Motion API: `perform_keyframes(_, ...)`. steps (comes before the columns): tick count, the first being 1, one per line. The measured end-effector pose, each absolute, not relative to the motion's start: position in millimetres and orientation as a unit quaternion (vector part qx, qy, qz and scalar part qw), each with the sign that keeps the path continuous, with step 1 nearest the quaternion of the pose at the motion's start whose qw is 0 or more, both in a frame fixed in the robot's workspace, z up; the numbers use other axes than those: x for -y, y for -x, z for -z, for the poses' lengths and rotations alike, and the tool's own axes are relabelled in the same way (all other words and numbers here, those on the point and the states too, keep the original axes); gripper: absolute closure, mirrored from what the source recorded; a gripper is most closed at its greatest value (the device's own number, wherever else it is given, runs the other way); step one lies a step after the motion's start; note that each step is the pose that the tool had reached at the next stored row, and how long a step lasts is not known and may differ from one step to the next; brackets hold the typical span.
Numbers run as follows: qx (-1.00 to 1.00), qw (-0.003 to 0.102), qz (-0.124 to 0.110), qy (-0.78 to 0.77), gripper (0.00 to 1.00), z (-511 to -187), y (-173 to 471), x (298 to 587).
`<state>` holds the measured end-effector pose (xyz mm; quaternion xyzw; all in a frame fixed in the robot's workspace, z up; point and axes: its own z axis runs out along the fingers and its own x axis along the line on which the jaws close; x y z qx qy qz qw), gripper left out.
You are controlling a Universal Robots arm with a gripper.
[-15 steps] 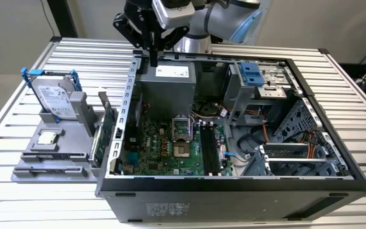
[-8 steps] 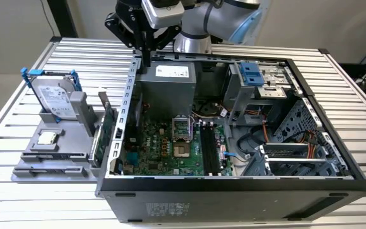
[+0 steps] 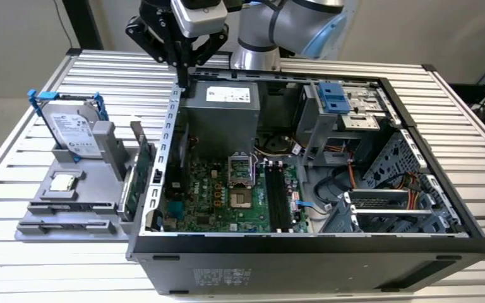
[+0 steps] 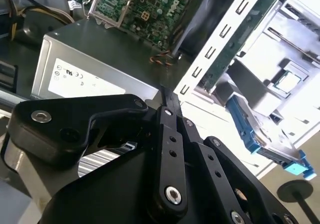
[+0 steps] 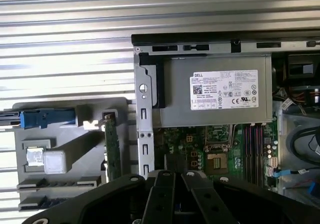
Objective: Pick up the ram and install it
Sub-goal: 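Reach for the ram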
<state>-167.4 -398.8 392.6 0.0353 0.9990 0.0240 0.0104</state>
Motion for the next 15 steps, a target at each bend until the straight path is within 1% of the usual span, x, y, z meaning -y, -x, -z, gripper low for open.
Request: perform_keyframes(15,-0.999,0.010,-0.024,-0.035,1.00,-393,199,399)
